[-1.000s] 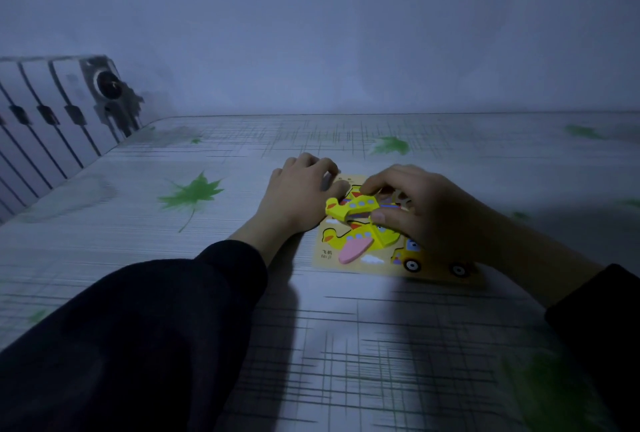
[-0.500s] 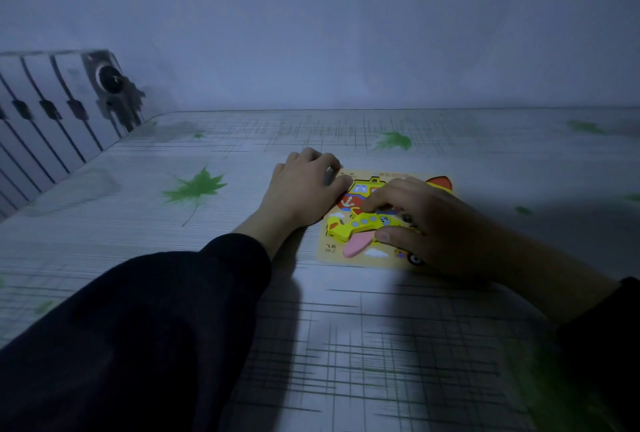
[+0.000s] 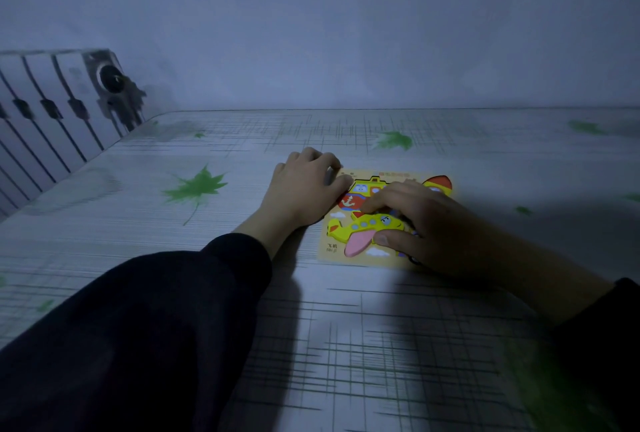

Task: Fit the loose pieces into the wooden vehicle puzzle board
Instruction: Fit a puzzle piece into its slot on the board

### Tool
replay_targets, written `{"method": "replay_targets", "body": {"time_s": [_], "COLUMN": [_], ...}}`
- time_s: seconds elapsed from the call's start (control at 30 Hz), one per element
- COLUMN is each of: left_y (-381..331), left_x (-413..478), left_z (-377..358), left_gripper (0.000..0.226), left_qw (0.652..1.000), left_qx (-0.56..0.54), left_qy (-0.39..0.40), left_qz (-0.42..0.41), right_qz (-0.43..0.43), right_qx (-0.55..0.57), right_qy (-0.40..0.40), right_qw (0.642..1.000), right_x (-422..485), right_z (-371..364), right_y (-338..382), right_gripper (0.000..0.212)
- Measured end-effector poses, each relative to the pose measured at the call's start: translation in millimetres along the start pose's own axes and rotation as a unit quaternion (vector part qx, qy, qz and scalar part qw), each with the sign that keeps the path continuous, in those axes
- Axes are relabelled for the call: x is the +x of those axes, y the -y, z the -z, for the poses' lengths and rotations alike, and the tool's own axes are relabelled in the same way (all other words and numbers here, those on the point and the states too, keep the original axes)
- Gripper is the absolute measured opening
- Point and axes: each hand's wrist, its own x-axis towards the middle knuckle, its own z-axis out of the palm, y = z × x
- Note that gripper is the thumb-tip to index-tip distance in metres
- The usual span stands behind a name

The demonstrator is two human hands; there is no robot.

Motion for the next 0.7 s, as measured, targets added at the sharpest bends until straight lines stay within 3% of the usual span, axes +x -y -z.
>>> {"method": "replay_targets", "body": {"time_s": [0.7], "left_y": [-0.2], "left_x": [-0.7], "left_z": [0.9], "left_gripper": [0.043], "left_qw": [1.0], "left_qx": [-0.008], "left_qy": [0.001], "left_qz": [-0.002], "right_qz": [0.011], "right_qx": [0.003], "right_qy": [-0.011], "right_qw": [1.0], "right_x": [-1.0], "right_z": [1.2], "right_y": [1.3], "right_gripper": [0.035]}}
